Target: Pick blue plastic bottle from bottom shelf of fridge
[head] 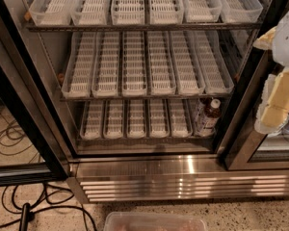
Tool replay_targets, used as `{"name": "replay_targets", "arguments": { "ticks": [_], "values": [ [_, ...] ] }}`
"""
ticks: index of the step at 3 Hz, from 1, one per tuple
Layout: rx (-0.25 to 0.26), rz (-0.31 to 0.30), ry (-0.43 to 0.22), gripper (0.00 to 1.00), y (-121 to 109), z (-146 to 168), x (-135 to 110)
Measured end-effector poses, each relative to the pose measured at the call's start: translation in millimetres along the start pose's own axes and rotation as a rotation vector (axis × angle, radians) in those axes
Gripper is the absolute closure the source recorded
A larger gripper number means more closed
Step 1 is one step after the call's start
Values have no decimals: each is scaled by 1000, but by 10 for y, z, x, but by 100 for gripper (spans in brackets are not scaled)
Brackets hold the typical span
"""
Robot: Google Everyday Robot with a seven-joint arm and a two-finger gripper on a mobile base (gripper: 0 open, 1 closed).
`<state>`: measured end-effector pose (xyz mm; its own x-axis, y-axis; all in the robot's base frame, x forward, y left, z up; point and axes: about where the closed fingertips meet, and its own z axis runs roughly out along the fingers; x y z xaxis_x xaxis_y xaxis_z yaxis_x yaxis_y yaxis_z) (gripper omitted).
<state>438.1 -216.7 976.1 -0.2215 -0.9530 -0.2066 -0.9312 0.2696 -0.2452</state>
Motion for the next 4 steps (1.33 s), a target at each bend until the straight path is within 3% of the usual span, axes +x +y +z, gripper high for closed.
{"name": "replay_targets", "arguments": {
  "ticks": [1,2,3,4],
  "values": [
    [0,0,0,0,0,2,0],
    [-22,35,-5,0,-59,272,63],
    [-61,56,-50,0,-42,725,190],
    [-61,35,-101,0,30,1142,298]
  ]
}}
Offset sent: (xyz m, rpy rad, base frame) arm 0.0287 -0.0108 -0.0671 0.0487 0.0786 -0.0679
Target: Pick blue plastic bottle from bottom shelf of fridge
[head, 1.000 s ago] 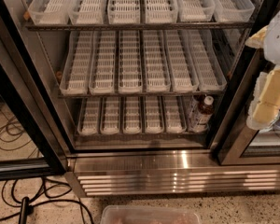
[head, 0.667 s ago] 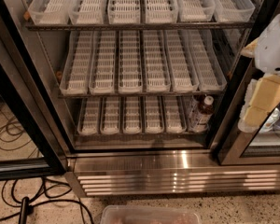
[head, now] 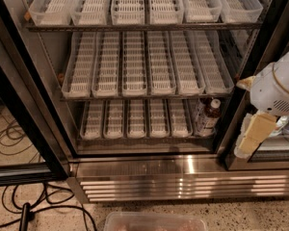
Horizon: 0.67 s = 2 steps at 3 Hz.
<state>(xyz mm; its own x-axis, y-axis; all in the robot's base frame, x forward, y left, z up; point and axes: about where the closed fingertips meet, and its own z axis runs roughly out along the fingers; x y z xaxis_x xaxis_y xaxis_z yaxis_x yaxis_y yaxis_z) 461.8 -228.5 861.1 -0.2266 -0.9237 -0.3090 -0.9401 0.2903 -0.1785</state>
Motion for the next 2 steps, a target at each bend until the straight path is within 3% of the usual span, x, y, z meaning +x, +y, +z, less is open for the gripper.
{"name": "replay_targets", "arguments": {
  "ticks": [1,2],
  "values": [
    [0,0,0,0,0,0,0],
    [24,58,-17,0,16,145,142]
  ]
}}
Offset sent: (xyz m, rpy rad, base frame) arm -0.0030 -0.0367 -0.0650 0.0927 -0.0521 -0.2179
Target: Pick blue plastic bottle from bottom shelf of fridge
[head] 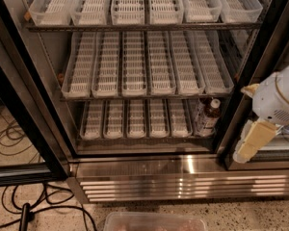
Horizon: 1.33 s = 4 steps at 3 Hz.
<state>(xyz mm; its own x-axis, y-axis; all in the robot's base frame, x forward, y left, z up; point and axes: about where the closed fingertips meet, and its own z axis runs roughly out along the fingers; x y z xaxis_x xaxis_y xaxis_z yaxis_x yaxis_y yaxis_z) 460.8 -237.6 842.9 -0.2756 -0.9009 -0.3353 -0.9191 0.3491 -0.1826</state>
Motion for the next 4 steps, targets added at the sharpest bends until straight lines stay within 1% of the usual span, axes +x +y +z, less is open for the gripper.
{"name": "replay_targets", "arguments": {
  "ticks": [1,2,3,4],
  "values": [
    [44,131,-60,0,-33,294,303],
    [101,205,-110,0,-43,471,417],
    [69,249,-156,0,16,742,436],
    [69,249,-156,0,16,742,436]
  ]
}}
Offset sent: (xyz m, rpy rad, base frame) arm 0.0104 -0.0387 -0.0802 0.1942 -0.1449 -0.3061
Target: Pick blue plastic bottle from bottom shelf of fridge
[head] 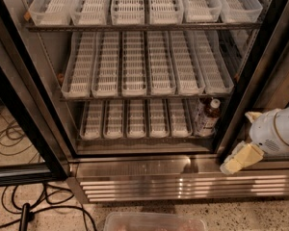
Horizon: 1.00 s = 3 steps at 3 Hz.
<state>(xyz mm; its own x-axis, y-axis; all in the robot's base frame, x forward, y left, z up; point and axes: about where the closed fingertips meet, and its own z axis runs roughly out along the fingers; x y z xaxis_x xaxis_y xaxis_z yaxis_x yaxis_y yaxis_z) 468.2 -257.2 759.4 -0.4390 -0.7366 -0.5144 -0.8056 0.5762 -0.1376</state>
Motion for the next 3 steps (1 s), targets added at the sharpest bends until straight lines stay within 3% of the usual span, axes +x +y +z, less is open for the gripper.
{"name": "replay_targets", "arguments": {
  "ticks": [1,3],
  "values": [
    [14,19,-28,0,31,62,12],
    [97,180,-208,0,-118,662,276]
  ]
}}
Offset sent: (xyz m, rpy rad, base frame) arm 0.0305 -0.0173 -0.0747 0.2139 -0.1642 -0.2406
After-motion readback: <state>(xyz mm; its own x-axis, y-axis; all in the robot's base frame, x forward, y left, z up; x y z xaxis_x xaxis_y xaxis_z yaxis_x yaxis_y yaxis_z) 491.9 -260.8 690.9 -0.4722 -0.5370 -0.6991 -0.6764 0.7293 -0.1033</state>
